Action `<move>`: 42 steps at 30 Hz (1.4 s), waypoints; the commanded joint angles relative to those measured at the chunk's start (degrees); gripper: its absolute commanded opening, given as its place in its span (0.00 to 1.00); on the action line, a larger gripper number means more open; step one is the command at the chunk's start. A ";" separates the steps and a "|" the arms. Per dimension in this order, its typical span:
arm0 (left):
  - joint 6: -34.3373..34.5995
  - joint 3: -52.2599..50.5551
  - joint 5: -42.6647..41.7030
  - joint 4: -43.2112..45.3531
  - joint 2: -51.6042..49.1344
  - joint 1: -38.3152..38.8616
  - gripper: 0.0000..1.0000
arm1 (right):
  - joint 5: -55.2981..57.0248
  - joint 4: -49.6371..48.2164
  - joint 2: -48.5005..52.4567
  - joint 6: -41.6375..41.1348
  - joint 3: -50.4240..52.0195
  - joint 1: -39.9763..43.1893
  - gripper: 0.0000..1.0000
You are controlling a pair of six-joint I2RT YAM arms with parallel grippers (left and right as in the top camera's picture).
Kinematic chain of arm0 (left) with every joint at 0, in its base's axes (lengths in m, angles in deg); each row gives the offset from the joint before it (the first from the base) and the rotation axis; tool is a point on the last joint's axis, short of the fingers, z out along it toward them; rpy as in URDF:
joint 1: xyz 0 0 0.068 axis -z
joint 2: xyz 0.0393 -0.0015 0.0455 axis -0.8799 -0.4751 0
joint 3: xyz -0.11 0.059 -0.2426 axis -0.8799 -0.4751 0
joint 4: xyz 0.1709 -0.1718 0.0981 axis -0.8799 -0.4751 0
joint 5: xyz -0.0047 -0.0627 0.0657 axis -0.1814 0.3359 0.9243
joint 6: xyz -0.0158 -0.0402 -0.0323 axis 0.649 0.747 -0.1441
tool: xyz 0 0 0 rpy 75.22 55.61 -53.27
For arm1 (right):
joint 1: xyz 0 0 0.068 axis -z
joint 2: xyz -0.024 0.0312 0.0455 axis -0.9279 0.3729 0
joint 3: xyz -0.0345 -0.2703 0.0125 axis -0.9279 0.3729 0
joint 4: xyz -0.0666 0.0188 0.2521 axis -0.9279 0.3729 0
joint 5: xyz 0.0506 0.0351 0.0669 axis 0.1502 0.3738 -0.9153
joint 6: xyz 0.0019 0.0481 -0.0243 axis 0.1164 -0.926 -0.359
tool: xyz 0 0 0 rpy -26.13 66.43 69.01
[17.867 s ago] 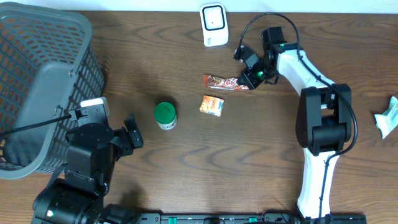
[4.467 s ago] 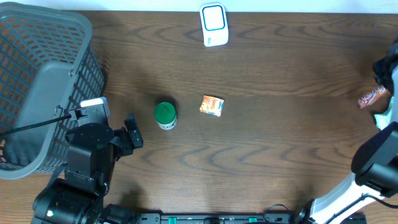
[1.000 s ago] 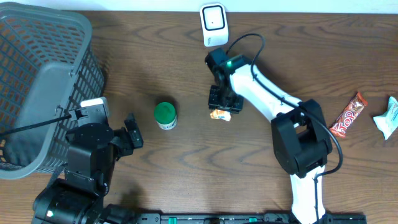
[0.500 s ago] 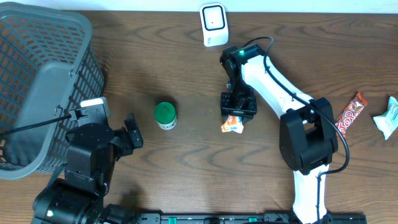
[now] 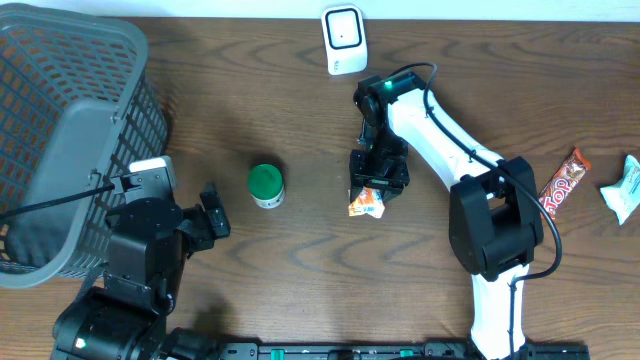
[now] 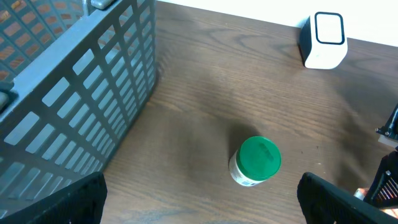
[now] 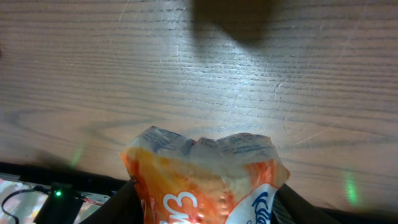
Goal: Scan the item barcode
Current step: 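Lift the tissue pack and hold it before the white scanner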
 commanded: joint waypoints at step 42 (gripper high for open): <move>0.24 0.87 0.52 0.04 0.04 -0.28 0.98 | 20.65 -55.17 0.42 16.31 -1.86 2.43 0.42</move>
